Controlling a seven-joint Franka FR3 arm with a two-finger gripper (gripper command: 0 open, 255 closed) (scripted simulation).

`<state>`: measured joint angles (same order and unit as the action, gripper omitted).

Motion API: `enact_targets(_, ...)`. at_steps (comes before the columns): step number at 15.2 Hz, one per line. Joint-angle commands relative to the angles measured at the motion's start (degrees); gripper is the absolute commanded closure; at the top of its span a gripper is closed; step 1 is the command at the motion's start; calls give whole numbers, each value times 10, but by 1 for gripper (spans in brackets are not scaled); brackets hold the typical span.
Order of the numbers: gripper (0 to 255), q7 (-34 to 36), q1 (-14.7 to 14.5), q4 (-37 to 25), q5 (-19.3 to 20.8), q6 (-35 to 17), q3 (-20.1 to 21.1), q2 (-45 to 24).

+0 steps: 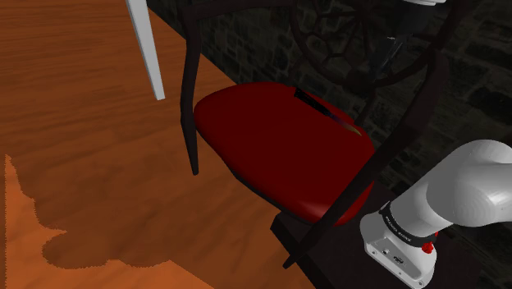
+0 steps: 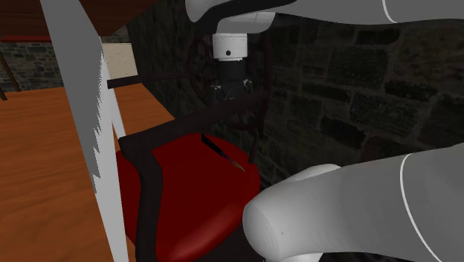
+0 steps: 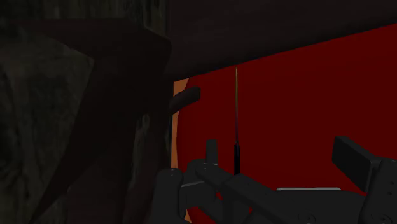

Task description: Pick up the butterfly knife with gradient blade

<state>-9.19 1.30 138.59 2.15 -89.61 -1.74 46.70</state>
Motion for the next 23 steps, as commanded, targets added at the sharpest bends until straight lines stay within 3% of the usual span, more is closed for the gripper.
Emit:
enact_targets(1, 0, 0, 0, 0, 0, 0, 0, 0)
enact_targets(8, 0, 1, -5, 53, -10, -178, -7, -82)
enact_targets(15, 0, -4, -14, 60, -26, -352, -14, -206)
enact_targets(23, 0, -8, -16, 92, -31, -432, -17, -248)
